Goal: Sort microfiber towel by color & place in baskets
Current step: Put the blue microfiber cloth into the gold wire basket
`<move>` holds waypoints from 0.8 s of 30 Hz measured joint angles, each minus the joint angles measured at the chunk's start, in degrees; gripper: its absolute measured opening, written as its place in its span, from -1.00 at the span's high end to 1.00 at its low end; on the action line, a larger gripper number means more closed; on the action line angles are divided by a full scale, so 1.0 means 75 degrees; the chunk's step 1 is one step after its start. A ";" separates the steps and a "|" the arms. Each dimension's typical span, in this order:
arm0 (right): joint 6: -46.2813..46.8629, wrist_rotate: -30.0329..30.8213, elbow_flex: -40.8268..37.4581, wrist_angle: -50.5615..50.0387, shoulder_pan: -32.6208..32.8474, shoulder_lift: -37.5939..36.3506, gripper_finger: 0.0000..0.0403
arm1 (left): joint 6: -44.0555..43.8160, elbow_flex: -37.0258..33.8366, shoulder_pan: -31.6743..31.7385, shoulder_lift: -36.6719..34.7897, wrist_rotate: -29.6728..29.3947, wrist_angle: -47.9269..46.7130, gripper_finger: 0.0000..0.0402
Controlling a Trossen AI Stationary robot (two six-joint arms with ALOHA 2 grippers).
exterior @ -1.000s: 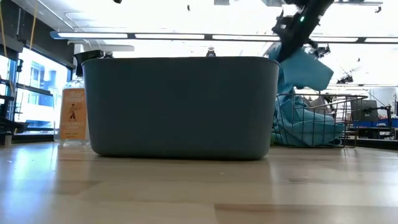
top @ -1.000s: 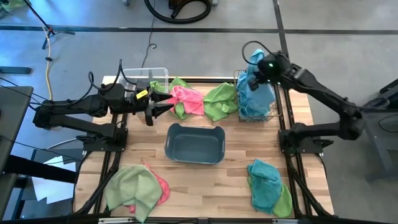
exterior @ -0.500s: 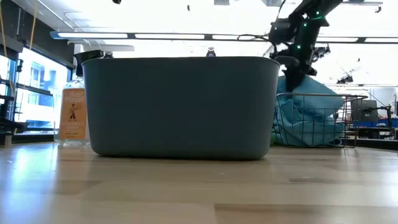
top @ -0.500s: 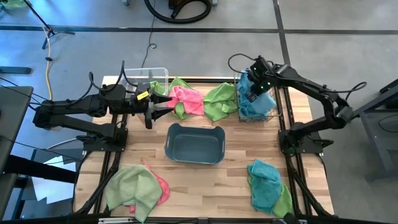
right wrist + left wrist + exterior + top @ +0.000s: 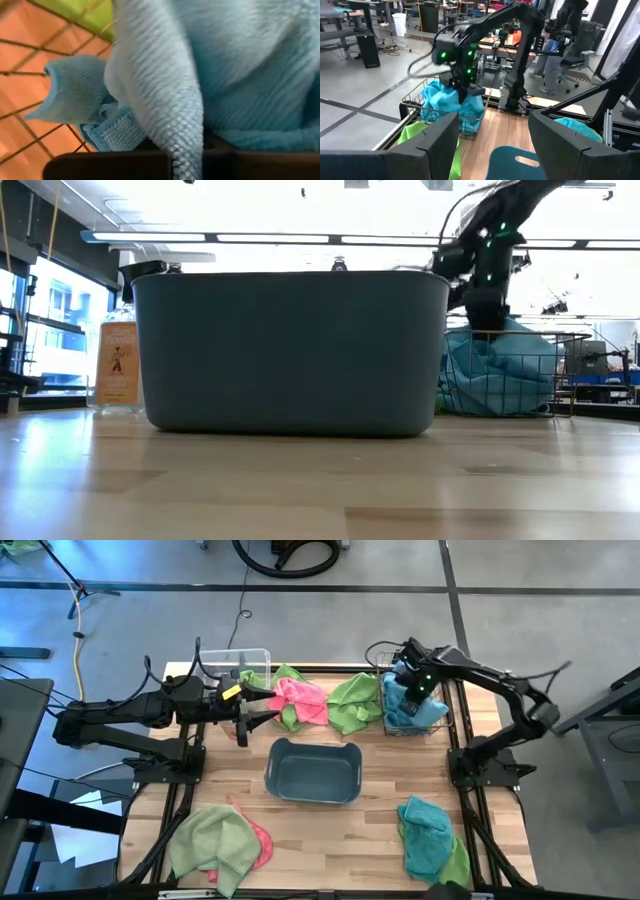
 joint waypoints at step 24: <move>-0.1597 -0.0136 0.0282 0.0134 -0.0083 0.1948 0.88 | -0.0003 -0.0003 0.0000 0.0000 -0.0430 0.0029 -0.13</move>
